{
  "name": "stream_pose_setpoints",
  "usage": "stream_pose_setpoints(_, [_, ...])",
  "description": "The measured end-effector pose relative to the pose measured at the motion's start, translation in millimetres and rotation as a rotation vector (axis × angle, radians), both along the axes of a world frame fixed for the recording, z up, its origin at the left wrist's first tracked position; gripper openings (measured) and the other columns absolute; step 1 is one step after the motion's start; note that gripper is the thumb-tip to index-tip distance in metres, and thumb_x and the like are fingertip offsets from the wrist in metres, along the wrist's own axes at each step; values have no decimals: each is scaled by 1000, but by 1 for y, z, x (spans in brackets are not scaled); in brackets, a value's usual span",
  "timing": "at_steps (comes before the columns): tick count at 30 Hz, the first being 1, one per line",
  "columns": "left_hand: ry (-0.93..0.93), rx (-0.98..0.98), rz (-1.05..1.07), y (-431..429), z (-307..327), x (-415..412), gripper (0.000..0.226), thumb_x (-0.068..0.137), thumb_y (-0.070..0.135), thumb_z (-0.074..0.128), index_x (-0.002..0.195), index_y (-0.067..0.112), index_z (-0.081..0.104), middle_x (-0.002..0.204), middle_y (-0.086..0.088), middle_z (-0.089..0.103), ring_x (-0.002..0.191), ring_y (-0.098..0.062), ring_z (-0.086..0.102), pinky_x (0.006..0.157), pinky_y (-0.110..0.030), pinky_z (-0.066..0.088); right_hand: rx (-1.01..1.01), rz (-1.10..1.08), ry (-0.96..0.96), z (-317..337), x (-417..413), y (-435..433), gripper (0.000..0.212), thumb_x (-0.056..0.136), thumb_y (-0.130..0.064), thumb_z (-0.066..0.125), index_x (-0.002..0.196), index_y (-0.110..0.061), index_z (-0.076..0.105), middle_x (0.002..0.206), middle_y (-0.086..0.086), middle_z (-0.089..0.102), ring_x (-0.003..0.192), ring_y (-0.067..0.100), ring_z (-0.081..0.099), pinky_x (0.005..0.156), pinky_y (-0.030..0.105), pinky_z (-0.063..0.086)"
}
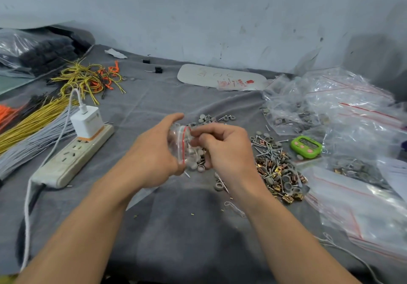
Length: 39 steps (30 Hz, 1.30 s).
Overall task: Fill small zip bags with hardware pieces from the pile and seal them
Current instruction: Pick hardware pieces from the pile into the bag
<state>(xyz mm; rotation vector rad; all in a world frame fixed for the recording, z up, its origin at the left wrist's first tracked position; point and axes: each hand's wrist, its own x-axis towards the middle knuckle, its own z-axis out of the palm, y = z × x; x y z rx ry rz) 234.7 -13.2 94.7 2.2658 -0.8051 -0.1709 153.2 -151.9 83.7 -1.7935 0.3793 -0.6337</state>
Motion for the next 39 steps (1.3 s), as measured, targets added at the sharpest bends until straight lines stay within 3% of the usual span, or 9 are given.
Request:
stream_pose_setpoints(6, [2, -101, 100, 11, -5, 8, 109, 62, 7, 85, 148, 50, 32, 114, -5, 68, 102, -24, 66, 87, -34, 50, -551, 72, 503, -19, -5, 0, 38, 86, -17, 70, 120, -31, 72, 114, -5, 75, 106, 17, 67, 100, 30, 52])
stream_pose_setpoints(10, [-31, -55, 122, 18, -7, 11, 111, 63, 6, 86, 148, 50, 29, 117, -5, 69, 102, -25, 65, 82, -33, 48, -684, 65, 529, -22, -6, 9, 26, 85, -3, 60, 101, -22, 68, 99, 8, 70, 95, 35, 66, 86, 41, 57])
stream_pose_setpoints(14, [-46, 38, 129, 18, -8, 9, 112, 67, 6, 86, 150, 50, 26, 125, -4, 67, 99, -24, 60, 58, -17, 37, -704, 60, 515, -23, -10, 5, 19, 90, -4, 61, 100, -19, 68, 99, 9, 71, 94, 35, 66, 82, 39, 55])
stream_pose_setpoints(22, [-99, 71, 75, 8, -9, -2, 103, 72, 13, 83, 154, 42, 26, 107, -1, 66, 97, -29, 62, 80, -32, 40, -434, -135, 178, -9, -13, 2, 10, 90, -26, 70, 96, -26, 79, 83, -10, 77, 81, 13, 71, 78, 30, 57])
stream_pose_setpoints(25, [-123, 60, 33, -2, -9, -11, 102, 72, 15, 82, 153, 45, 26, 98, 8, 63, 95, -24, 63, 77, -28, 41, -238, -24, 92, -1, -13, 3, 8, 83, -23, 79, 88, -27, 82, 55, -23, 63, 58, -8, 59, 59, 7, 42])
stream_pose_setpoints(29, [-108, 48, -69, -20, -14, -25, 109, 65, 14, 83, 149, 51, 25, 93, 11, 71, 85, -11, 67, 67, -15, 42, -382, 21, 274, 2, -12, 6, 22, 81, -20, 72, 60, -23, 69, 55, -6, 57, 63, 15, 59, 60, 23, 38])
stream_pose_setpoints(32, [-95, 15, -33, -23, -12, -25, 104, 68, 11, 78, 149, 52, 27, 91, 10, 69, 76, -7, 61, 60, -9, 40, -309, 47, 270, 5, -11, 2, 37, 85, -19, 66, 50, -30, 64, 47, -10, 52, 53, 6, 51, 55, 21, 39])
stream_pose_setpoints(35, [-105, -63, 64, -19, -6, -21, 101, 70, 11, 80, 148, 50, 30, 85, 22, 57, 71, 3, 52, 60, -10, 39, -95, -130, 93, 9, -14, -18, 25, 89, -18, 67, 76, -33, 81, 65, -22, 71, 58, -2, 62, 62, 21, 55])
stream_pose_setpoints(39, [-82, -154, 208, -8, -2, -11, 110, 68, 7, 84, 149, 51, 25, 98, 7, 65, 88, -16, 64, 70, -30, 46, -450, -181, 449, 8, -21, -56, 22, 91, -14, 69, 96, -31, 82, 100, -13, 78, 88, 6, 71, 91, 29, 58])
